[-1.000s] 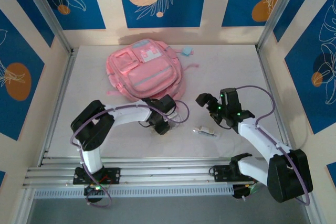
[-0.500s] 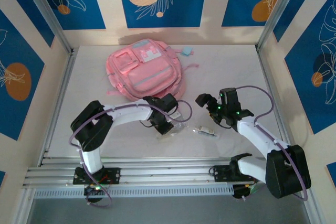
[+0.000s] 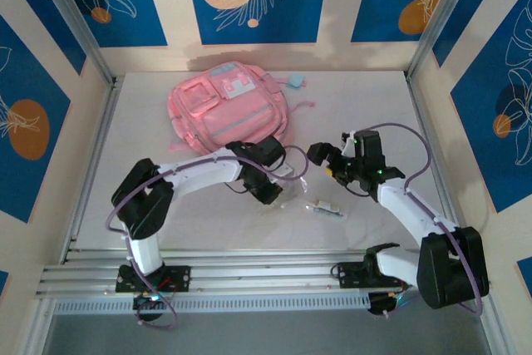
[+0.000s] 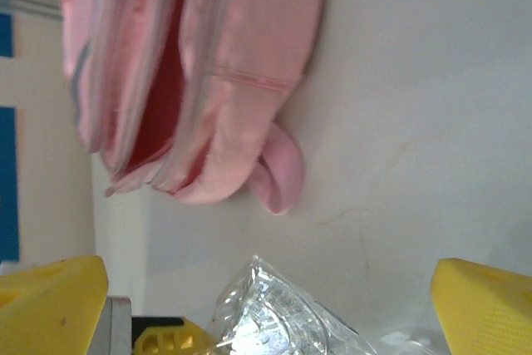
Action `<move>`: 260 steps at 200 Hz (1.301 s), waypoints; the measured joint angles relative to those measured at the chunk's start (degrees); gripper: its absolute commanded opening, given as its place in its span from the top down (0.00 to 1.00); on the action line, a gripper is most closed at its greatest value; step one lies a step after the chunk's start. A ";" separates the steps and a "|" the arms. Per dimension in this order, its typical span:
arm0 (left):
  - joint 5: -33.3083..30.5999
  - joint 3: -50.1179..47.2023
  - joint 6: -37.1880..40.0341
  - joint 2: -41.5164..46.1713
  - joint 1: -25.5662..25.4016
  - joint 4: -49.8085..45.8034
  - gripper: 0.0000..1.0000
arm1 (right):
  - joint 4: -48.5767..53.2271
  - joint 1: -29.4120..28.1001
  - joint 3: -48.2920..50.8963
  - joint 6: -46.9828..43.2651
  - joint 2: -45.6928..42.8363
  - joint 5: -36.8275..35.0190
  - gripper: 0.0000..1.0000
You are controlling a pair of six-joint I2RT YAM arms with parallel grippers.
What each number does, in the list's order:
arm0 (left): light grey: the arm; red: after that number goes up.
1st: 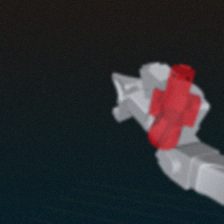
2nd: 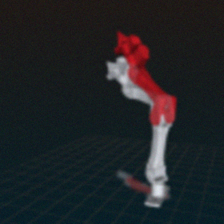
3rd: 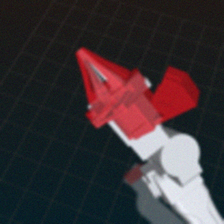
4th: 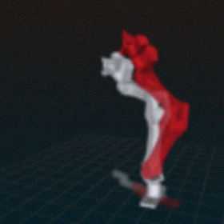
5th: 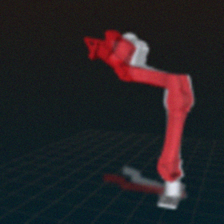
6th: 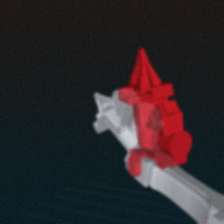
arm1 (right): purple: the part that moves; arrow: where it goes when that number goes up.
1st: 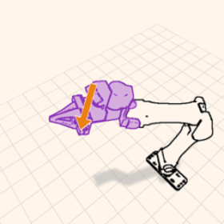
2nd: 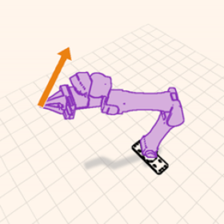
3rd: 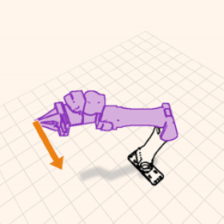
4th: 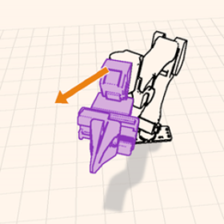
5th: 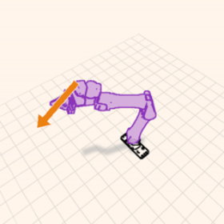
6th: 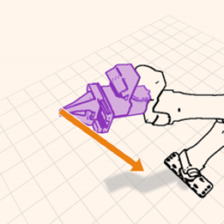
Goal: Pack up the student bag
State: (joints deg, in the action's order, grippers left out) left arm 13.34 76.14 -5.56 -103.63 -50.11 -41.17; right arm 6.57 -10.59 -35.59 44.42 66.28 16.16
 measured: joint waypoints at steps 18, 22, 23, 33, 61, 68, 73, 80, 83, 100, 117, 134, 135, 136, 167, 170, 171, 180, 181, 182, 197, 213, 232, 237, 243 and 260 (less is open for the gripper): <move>2.73 0.35 -2.12 1.16 2.43 1.36 1.00 | -1.88 1.18 -0.31 -2.60 1.07 4.81 0.00; 3.41 0.35 -2.91 1.44 3.10 1.81 1.00 | -2.38 1.38 -0.31 -3.08 1.36 5.99 0.00; 3.50 0.35 -3.02 1.49 3.19 1.86 1.00 | -2.45 1.40 -0.31 -3.17 1.40 6.12 0.00; 4.87 0.35 -4.42 2.05 4.50 3.02 1.00 | -3.78 1.81 -0.28 -3.78 2.16 8.74 0.00; 9.60 -0.35 -9.20 3.89 7.50 7.98 1.00 | -11.76 1.92 1.33 -3.10 4.22 15.69 0.01; 11.08 -0.61 -10.23 4.26 7.87 9.27 1.00 | -13.77 1.62 1.92 -2.78 4.96 17.05 0.01; 12.07 -0.74 -10.80 4.48 8.13 10.03 1.00 | -15.10 1.29 2.25 -2.45 5.66 17.88 0.02; 13.16 -0.79 -11.58 4.57 8.37 10.75 1.00 | -16.52 0.66 2.47 -2.21 6.73 18.78 0.02; 13.57 -0.81 -11.93 4.57 8.41 11.13 1.00 | -17.03 0.31 2.49 -2.12 7.21 19.10 0.03; 15.58 -1.18 -12.98 4.59 8.46 12.61 1.00 | -20.74 -1.97 2.51 -1.22 10.38 20.63 0.07; 16.72 -2.03 -13.66 4.59 8.46 13.38 1.00 | -24.41 -3.91 2.51 0.48 13.22 21.68 0.23; 16.96 -3.10 -14.27 4.61 8.46 13.81 1.00 | -27.32 -5.31 2.27 1.62 15.85 22.08 0.47; 16.96 -3.13 -14.32 4.61 8.46 13.81 1.00 | -27.52 -5.38 2.27 1.97 16.06 22.05 0.48; 16.96 -3.17 -14.34 4.59 8.46 13.84 1.00 | -27.61 -5.40 2.27 2.19 16.17 22.01 0.49; 15.98 -4.74 -15.23 5.86 8.50 14.67 0.85 | -31.71 -5.46 2.34 5.46 18.69 22.45 0.76; 15.78 -4.85 -15.39 6.05 8.52 14.73 0.82 | -31.93 -5.46 2.34 6.14 18.73 22.58 0.80; 15.76 -4.87 -15.39 6.10 8.52 14.73 0.80 | -32.00 -5.46 2.32 6.10 18.71 22.60 0.81; 15.08 -5.20 -15.28 6.69 8.70 15.08 0.66 | -33.46 -5.51 2.21 6.54 18.71 23.12 0.91; 15.04 -5.25 -15.43 6.73 8.72 15.10 0.65 | -33.75 -5.55 2.21 6.86 18.71 23.23 0.93; 14.80 -5.29 -15.80 6.82 8.74 15.15 0.63 | -33.83 -5.55 2.21 7.10 18.71 23.28 0.94; 13.64 -5.60 -16.24 7.69 9.09 15.21 0.43 | -34.82 -5.53 2.01 8.00 18.69 23.43 1.00; 12.13 -5.60 -15.93 8.66 9.53 15.37 0.22 | -35.12 -5.53 1.95 8.11 18.69 23.54 1.00; 9.86 -5.46 -16.11 9.46 10.56 15.26 0.16 | -34.21 -5.33 1.88 7.89 18.62 23.52 1.00; 9.11 -5.27 -15.78 9.53 10.88 15.19 0.16 | -33.70 -5.14 1.86 7.67 18.53 23.54 1.00; 8.04 -4.94 -15.30 9.60 11.23 15.08 0.16 | -33.00 -4.94 1.86 7.45 18.29 23.47 1.00; 4.22 -3.48 -13.33 9.60 11.82 14.47 0.16 | -30.12 -3.39 1.86 6.47 16.92 23.26 1.00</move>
State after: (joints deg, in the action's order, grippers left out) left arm 17.56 72.66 -18.90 -94.04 -38.28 -26.70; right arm -23.55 -13.98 -33.74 50.89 83.20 39.42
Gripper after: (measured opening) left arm 0.838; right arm 0.099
